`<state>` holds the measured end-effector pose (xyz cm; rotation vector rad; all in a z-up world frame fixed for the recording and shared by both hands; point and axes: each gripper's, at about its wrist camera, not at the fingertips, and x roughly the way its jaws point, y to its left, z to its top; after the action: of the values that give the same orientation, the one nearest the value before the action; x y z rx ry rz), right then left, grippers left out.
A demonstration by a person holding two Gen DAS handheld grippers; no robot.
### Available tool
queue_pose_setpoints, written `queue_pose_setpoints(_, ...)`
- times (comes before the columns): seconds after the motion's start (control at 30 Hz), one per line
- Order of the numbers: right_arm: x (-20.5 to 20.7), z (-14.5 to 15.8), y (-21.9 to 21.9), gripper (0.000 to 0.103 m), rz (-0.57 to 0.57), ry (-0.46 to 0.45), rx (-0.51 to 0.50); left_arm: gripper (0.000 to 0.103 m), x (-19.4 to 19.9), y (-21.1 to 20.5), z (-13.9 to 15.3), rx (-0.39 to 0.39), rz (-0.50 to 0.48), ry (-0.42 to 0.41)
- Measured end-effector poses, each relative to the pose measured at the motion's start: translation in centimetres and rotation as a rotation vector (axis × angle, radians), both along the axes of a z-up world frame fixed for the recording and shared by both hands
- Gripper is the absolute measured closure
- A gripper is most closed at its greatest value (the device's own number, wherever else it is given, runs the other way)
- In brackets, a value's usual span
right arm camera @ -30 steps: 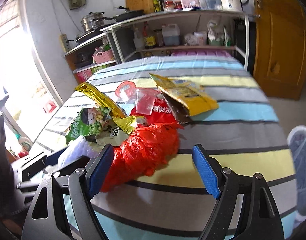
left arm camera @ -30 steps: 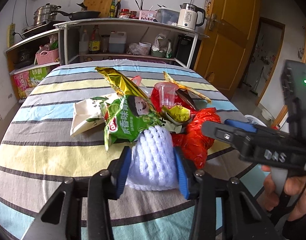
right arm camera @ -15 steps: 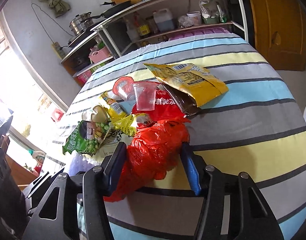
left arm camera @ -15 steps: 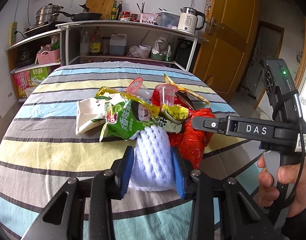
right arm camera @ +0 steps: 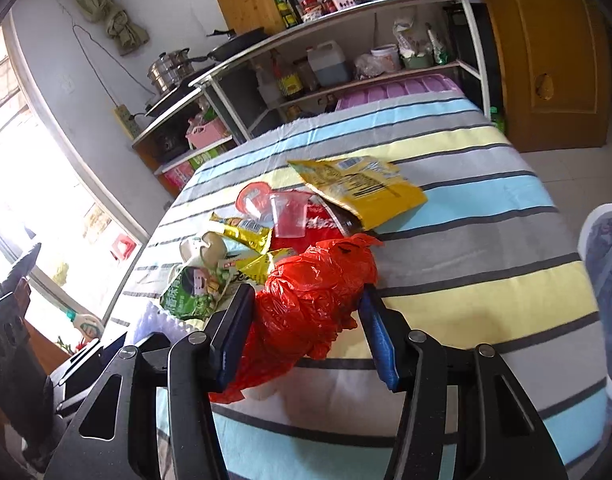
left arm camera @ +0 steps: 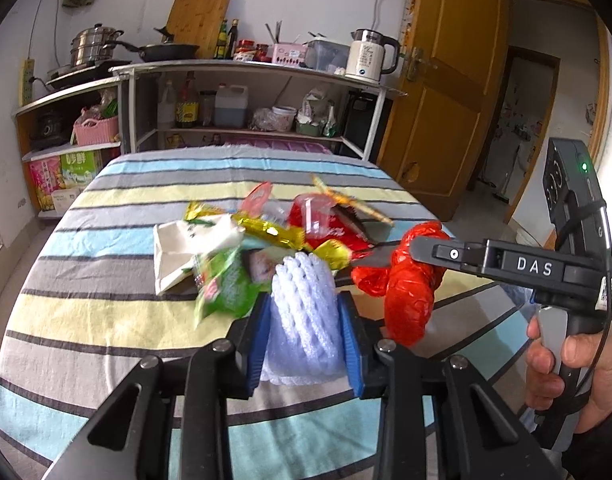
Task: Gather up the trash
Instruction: 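Carry the mesh sleeve and red bag to the wastebasket and open both tools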
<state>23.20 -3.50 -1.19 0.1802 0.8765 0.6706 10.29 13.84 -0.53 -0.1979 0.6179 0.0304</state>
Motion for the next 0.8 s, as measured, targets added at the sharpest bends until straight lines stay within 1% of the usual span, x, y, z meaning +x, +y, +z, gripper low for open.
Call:
queue_pose_setpoints(0.13, -0.4, 0.5, -2.1, 0.049, -0.025, -0.016, 0.010, 0.069, 0.6, -1.9, 0.9, 0.011, -0.046, -0.011)
queue_pose_setpoints(0.27, -0.4, 0.6, -5.2, 0.049, -0.076, -0.021, 0.011, 0.069, 2.2, -4.4, 1.4, 0.009, -0.112, -0.012)
queue_pose_setpoints(0.47, -0.3, 1.1, -11.0, 0.049, -0.185, -0.047, -0.003, 0.069, 5.4, -9.2, 1.6, 0.000, -0.229, -0.003)
queue_pose_setpoints(0.63, 0.0, 1.5, -16.2, 0.049, -0.286, -0.071, -0.029, 0.069, 8.2, -14.0, 2.0, 0.009, -0.331, -0.005)
queue_pose_setpoints(0.8, 1.0, 1.1, -21.4, 0.049, -0.386, -0.066, -0.048, 0.069, 11.4, -18.5, 1.8, -0.005, -0.418, 0.010)
